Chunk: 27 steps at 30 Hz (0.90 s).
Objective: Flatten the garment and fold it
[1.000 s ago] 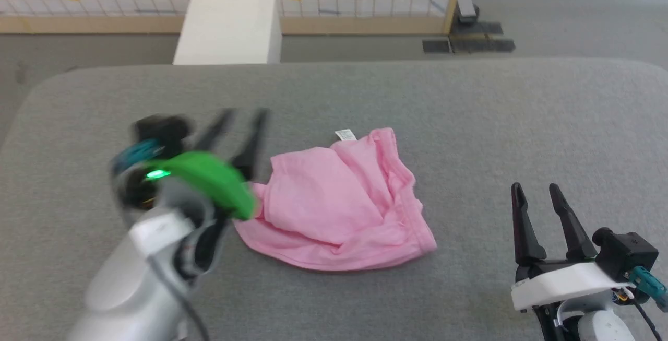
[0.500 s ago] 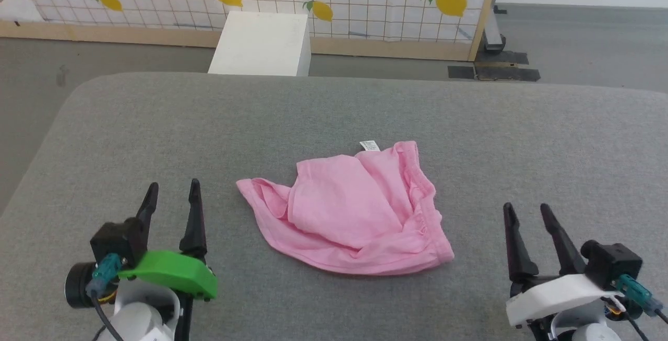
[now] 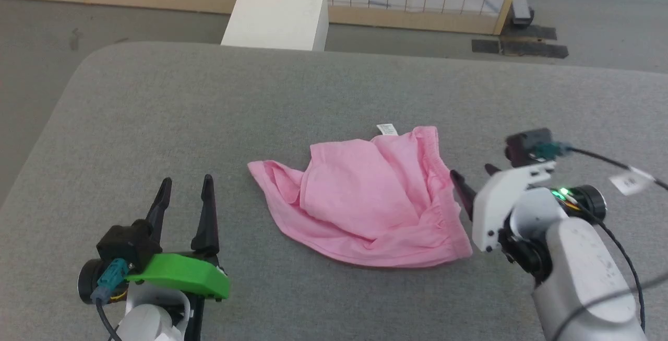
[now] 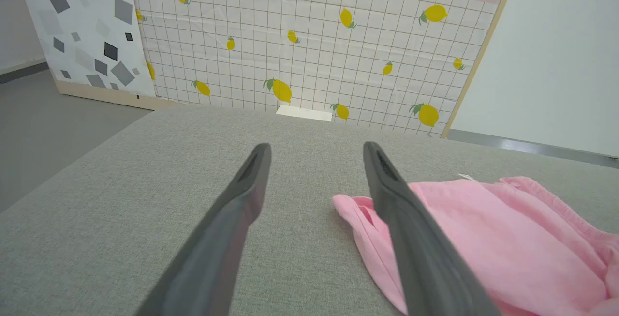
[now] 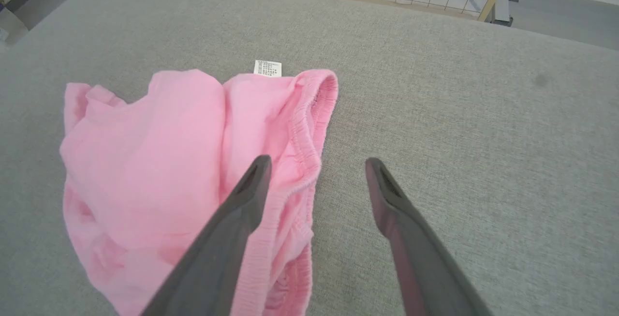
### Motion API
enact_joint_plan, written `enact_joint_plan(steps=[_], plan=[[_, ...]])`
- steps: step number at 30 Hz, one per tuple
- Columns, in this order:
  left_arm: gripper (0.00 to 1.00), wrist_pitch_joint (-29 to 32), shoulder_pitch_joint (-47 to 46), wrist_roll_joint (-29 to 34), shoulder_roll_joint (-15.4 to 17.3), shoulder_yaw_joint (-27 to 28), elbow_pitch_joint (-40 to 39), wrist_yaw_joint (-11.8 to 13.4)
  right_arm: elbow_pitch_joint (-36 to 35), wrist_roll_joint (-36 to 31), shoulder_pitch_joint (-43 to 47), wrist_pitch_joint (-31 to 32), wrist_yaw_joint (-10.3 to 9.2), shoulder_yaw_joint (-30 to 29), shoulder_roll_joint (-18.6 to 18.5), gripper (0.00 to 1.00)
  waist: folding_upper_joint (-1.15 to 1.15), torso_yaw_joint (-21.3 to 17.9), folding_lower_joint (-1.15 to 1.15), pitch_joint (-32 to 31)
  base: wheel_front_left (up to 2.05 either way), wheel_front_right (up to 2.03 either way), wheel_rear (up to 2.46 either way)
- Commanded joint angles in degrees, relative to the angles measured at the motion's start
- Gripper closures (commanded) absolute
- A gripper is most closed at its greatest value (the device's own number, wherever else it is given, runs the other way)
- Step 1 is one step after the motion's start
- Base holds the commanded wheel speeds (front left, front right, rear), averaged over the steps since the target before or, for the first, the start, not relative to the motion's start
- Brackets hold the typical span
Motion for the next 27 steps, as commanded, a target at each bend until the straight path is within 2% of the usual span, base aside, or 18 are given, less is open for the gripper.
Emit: enact_joint_plan(steps=[1, 6, 13, 14, 15, 16, 19, 23, 27], plan=[[0.0, -0.4, -0.6, 1.0, -0.5, 0.4, 0.1, -0.6, 1.6, -1.3, -1.8, 3.3, -0.09, 1.1, 0.0, 0.0, 0.0, 1.3, 0.0, 1.7, 0.0, 0.0, 0.0], [0.0, -0.4, -1.6, 2.4, -1.9, 1.8, 0.4, -2.2, 7.4, -5.9, -6.9, 12.4, -0.09, 3.2, 0.0, 0.0, 0.0, 2.5, 0.0, 3.7, 0.0, 0.0, 0.0], [0.0, -0.4, -2.3, 3.8, -3.8, 3.5, 1.8, -4.0, 12.9, -4.0, -6.4, 14.4, -0.09, 5.6, 0.0, 0.0, 0.0, 3.2, 0.0, 4.5, 0.0, 0.0, 0.0], [0.0, -0.4, -2.2, 3.9, -4.1, 3.8, 2.0, -4.2, 13.1, -3.1, -6.4, 13.3, -0.09, 5.6, 0.0, 0.57, 0.0, 3.2, 0.0, 4.5, 0.0, 0.0, 0.0], [0.0, -0.4, -2.2, 4.1, -4.3, 4.0, 2.1, -4.4, 13.2, -2.7, -6.4, 12.5, -0.09, 5.6, 0.0, 0.94, 0.0, 3.1, 0.0, 4.5, 0.0, 0.0, 0.0], [0.0, -0.4, -2.2, 4.2, -4.4, 4.3, 2.3, -4.6, 12.9, -2.1, -6.6, 11.1, -0.09, 5.1, 0.0, 1.0, 0.0, 2.9, 0.0, 4.4, 0.0, 0.0, 0.0], [0.0, -0.4, -1.9, 4.6, -4.8, 4.9, 2.9, -5.1, 11.6, -0.8, -6.9, 6.6, -0.09, 1.8, 0.0, 1.0, 0.0, 2.4, 0.0, 3.9, 0.0, 0.0, 0.0], [0.0, -0.4, -1.7, 5.0, -5.4, 5.7, 3.5, -5.5, 8.4, 1.3, -5.1, 0.9, -0.09, -7.0, 0.0, 1.0, 0.0, 1.4, 0.0, 2.5, 0.0, 0.0, 0.0], [0.0, -0.4, -1.0, 5.1, -5.9, 6.0, 4.1, -5.9, 7.3, 1.3, -0.2, 0.1, -0.09, -15.3, 0.0, 1.0, 0.0, 0.3, 0.0, 1.3, 0.0, 0.0, 0.0]])
